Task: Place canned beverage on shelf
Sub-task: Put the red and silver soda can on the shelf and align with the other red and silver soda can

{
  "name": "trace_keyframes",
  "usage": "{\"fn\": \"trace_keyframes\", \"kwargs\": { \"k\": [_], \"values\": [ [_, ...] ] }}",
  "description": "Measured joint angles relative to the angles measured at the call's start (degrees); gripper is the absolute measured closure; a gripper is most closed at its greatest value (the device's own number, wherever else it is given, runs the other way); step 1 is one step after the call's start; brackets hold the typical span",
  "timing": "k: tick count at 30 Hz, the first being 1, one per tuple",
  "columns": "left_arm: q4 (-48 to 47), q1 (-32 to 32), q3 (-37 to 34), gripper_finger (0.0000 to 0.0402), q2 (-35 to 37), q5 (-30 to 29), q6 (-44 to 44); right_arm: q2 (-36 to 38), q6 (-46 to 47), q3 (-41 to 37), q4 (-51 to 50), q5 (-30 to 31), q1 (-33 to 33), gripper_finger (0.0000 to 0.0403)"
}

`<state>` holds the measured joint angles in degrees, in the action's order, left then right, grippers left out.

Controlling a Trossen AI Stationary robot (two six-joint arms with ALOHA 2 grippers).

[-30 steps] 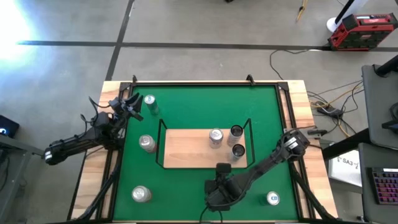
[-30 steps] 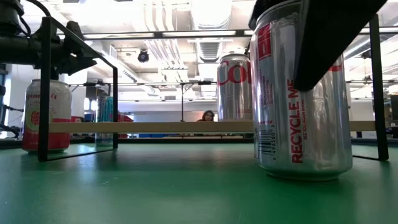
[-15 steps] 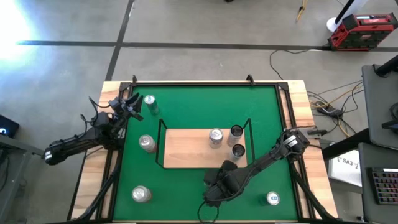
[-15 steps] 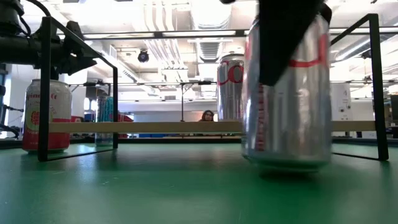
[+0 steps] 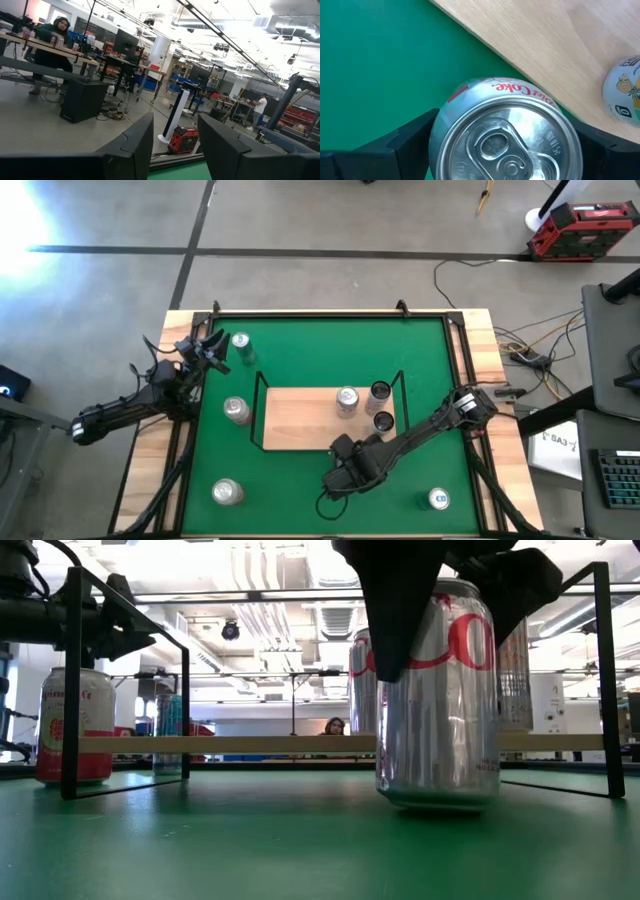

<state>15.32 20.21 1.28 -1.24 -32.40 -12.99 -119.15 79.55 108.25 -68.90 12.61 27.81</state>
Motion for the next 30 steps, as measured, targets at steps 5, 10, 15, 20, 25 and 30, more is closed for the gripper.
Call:
{"fn": "trace_keyframes", "kwargs": {
  "k": [5, 10, 15, 20, 25, 30],
  "values": [
    [0.0, 0.0, 0.0, 0.0264, 0.0, 0.0, 0.0, -0.1, -0.7, 0.0, 0.2, -0.5, 0.0, 0.0075],
    [0.0, 0.0, 0.0, 0.0264, 0.0, 0.0, 0.0, -0.2, -3.1, 0.4, 1.3, -1.5, 0.1, 0.0074],
    [0.0, 0.0, 0.0, 0.0264, 0.0, 0.0, 0.0, -0.3, -5.9, 0.7, 1.9, -0.9, 0.7, 0.0070],
    [0.0, 0.0, 0.0, 0.0264, 0.0, 0.0, 0.0, -0.3, -7.2, 0.7, 2.0, -1.0, 1.0, 0.0057],
    [0.0, 0.0, 0.0, 0.0264, 0.0, 0.0, 0.0, -0.3, -10.8, 0.7, 2.3, -1.0, 1.6, 0.0056],
    [0.0, 0.0, 0.0, 0.0264, 0.0, 0.0, 0.0, -0.3, -14.5, 0.7, 3.5, -1.9, 2.3, 0.0055]
  ]
}}
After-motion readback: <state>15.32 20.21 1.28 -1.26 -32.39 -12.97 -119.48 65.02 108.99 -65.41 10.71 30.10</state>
